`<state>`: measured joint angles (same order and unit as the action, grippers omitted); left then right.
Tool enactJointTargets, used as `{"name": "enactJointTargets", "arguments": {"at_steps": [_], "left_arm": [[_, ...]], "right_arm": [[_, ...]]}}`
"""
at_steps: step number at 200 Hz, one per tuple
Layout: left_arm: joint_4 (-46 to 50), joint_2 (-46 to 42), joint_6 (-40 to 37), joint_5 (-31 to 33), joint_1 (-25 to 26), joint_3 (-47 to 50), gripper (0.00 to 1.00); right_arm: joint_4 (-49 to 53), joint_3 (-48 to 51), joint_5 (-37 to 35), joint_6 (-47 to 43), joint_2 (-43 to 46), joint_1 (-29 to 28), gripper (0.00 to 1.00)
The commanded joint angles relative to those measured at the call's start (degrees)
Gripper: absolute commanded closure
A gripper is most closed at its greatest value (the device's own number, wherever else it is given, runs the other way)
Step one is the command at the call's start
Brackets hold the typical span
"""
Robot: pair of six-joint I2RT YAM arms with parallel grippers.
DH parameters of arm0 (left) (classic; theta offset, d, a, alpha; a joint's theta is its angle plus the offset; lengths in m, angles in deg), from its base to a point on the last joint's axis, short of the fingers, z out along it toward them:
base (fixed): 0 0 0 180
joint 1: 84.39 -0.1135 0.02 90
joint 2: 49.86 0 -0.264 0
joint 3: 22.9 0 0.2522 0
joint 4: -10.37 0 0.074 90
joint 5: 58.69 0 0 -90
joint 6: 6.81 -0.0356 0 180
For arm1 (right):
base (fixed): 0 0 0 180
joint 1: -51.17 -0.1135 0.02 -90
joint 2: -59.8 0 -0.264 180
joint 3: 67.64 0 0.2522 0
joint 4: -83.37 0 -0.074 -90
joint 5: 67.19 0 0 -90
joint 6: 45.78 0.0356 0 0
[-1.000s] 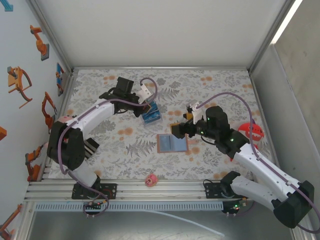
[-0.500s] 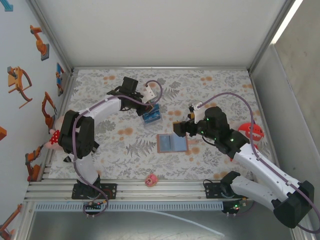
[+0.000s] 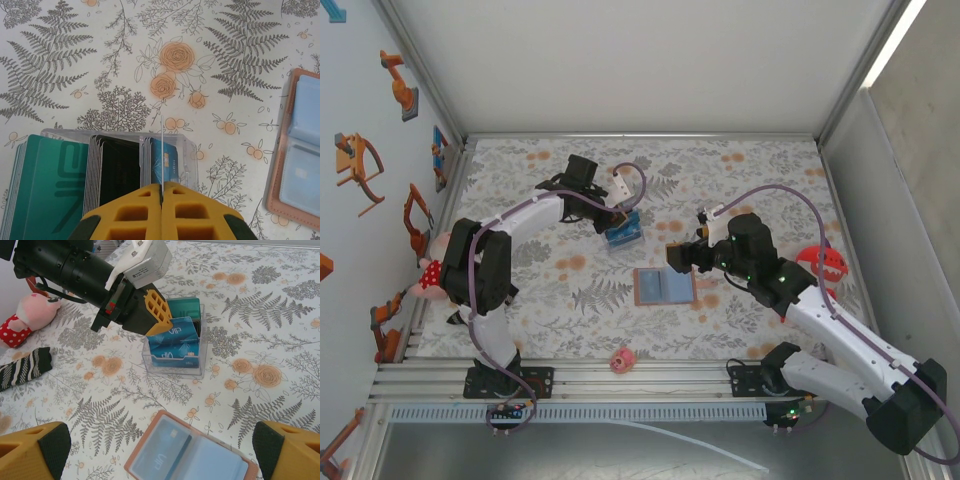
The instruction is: Take the credit cards out of the card holder
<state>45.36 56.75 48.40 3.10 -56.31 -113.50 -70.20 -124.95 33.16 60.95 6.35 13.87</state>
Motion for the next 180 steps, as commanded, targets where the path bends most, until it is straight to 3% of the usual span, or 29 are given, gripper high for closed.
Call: {"name": "enactJointTargets", "arguments": {"at_steps": [1,88,116,180], "left_arm": [[2.7,1.1,-1.8,-1.9,-0.2,-1.6,1.00],[4.4,2.6,-2.0,0.3,0.3,-2.9,0.89],[4.5,2.8,-2.0,1.1,0.5,-3.2,0.79],[3.3,-1.0,-0.4,1.3,1.2,-2.1,0.77]], "right_arm": [[-0.4,0.3,-1.0,1.0,0.0,0.0,0.07],[-0.6,0.2,-0.6,1.0,-0.4,0.1,0.08],[-0.3,0.2,-0.5,1.0,-0.4,0.0,0.08],[0.7,-0.1,-0.7,1.2,-1.0,0.0,0.12]]}}
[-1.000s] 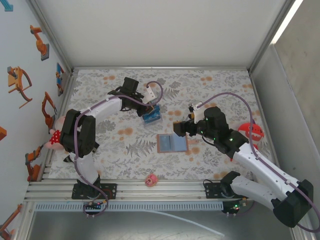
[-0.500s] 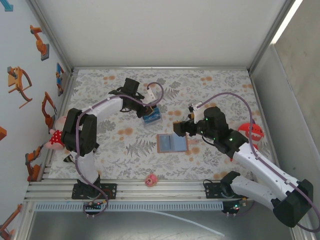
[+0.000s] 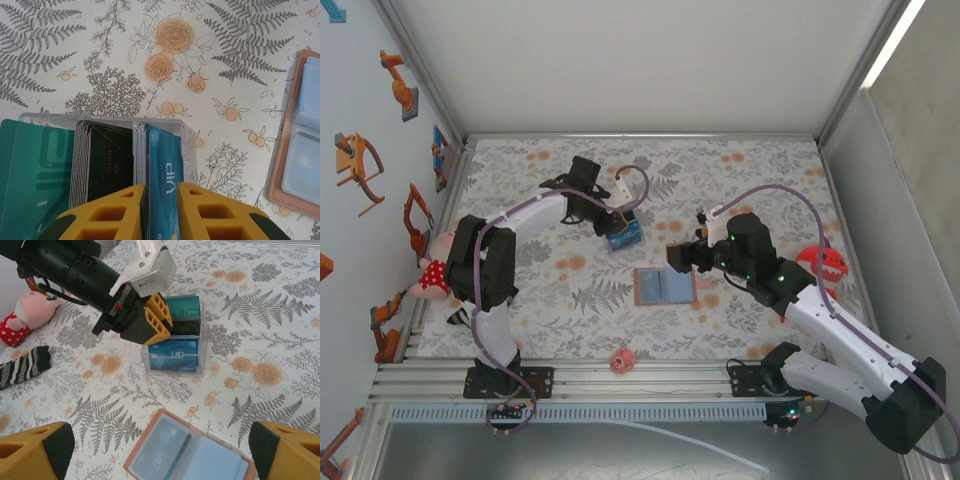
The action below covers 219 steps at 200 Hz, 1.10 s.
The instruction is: Take the credit cards out of the card holder
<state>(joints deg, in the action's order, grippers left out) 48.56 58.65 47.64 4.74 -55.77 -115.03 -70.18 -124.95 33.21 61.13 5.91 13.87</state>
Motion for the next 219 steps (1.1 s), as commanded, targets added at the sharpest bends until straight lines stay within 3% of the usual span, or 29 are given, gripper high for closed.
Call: {"name": "enactJointTargets", "arguments": {"at_steps": [1,21,33,78,93,108,166,219], "left_arm": [[0.0,-3.0,0.4,-0.4,0.7,-0.4,0.77],[-1.6,-6.2,2.2,0.3,1.3,1.4,0.75],[-3.1,-8.6,3.8,0.9,1.6,3.0,0.62],[-10.7,-20.2,9.1,7.0,3.6,12.3,0.35],[-14.5,-24.7,12.0,10.0,4.1,16.4,0.12],[-18.4,-29.3,15.7,13.3,4.1,20.7,0.02],[-26.6,-46.5,29.5,26.5,4.2,34.5,0.03],[-29.4,-57.0,39.1,38.7,4.0,43.1,0.03]], "right_arm": [[0.7,-0.2,-0.7,1.1,-0.5,0.0,0.12],[1.7,-0.7,-0.7,1.7,-1.5,0.0,0.14],[2.4,-1.3,-0.6,2.2,-2.5,0.0,0.16],[5.8,-3.3,-1.6,4.5,-7.5,-0.8,0.23],[5.9,-3.4,-1.7,5.6,-8.8,-1.4,0.24],[6.6,-3.5,-2.6,7.0,-10.2,-2.4,0.25],[12.0,-6.8,-11.8,11.5,-18.0,-10.7,0.37],[14.1,-10.6,-12.6,14.8,-28.0,-15.5,0.43]]}}
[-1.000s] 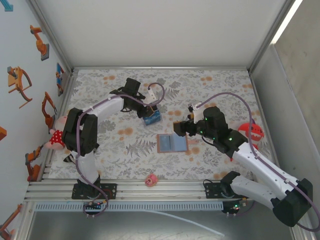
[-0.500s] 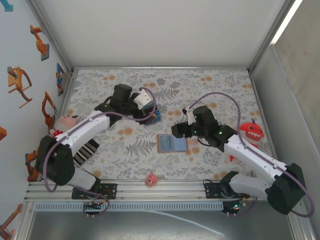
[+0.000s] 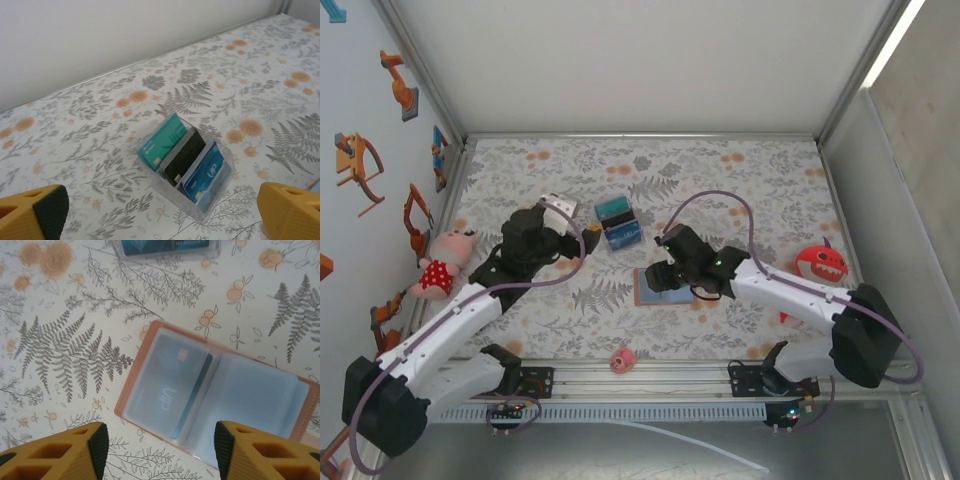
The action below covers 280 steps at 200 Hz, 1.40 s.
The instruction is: Take the credit cards out of the card holder
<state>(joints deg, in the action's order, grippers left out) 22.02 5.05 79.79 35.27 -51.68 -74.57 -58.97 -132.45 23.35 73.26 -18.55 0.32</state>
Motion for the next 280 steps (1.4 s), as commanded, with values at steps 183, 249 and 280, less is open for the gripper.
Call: {"name": "enactJointTargets", "arguments": {"at_steps": [183,249,280], "left_arm": [[-1.5,-1.5,14.1,11.6,-2.4,5.2,0.03],[-1.0,-0.8,14.3,11.1,-2.5,4.8,0.03],[-0.6,-0.5,14.5,10.9,-2.5,4.5,0.03]], "right_arm": [[9.3,-14.4,-3.7,0.3,-24.7,-5.3,0.47],[9.5,-13.7,-2.6,-0.3,-25.9,-5.4,0.45],[8.7,-13.2,-0.5,-0.4,-26.3,-5.4,0.43]]}}
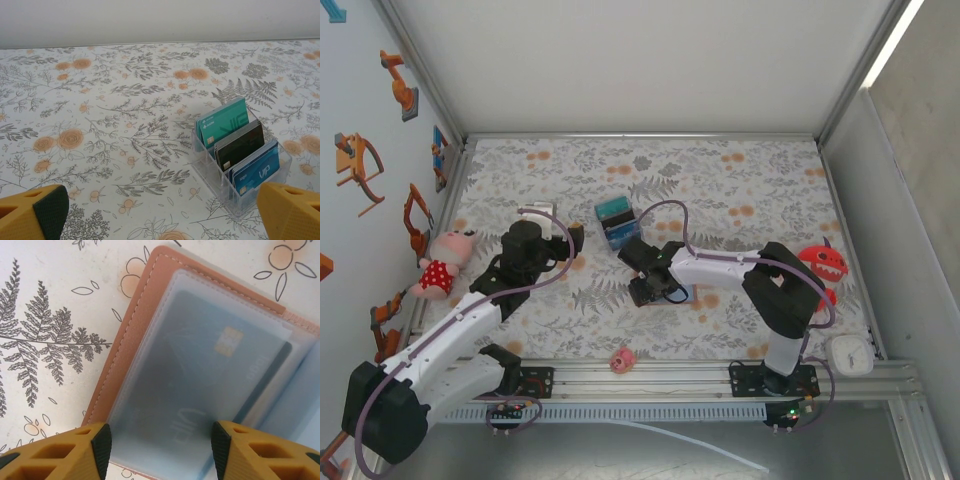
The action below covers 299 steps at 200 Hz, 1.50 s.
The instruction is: Take the credit cards out of the card holder
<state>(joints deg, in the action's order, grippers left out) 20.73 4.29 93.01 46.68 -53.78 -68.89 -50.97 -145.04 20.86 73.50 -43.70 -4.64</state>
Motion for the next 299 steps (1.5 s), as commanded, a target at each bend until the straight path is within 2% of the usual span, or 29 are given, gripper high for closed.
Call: {"name": "enactJointTargets", "arguments": {"at_steps": [1,37,124,170,194,258,299], "left_arm": [[0.7,0.2,1.3,-0.4,-0.4,-1.2,0.03],[1.1,0.1,1.5,-0.1,-0.4,-1.4,0.03],[1.5,0.0,1.6,-0.5,-0.5,-1.6,0.03],[1.9,-0.1,1.5,-0.5,-0.5,-1.8,0.03],[2.3,-0.5,1.3,-0.6,-0.5,-1.7,0.03],[2.9,-2.4,1.4,-1.0,-0.5,-2.1,0.03],[3.5,-4.2,1.9,-0.9,-0.5,-2.4,0.03]], "right_arm": [[0.7,-0.6,2.0,-0.7,-1.2,-0.4,0.43],[0.6,0.0,2.7,-1.0,-1.1,-0.4,0.41],[2.9,0.0,-1.2,-2.0,-2.8,-0.4,0.43],[2.6,0.4,-1.6,-2.3,-2.3,-0.4,0.53],[2.4,0.9,-2.9,-2.8,-1.4,-0.4,0.54],[2.2,2.0,-6.8,-4.8,3.4,-0.4,0.70],[-0.4,3.1,-4.6,-7.9,6.5,-0.4,0.75]]}}
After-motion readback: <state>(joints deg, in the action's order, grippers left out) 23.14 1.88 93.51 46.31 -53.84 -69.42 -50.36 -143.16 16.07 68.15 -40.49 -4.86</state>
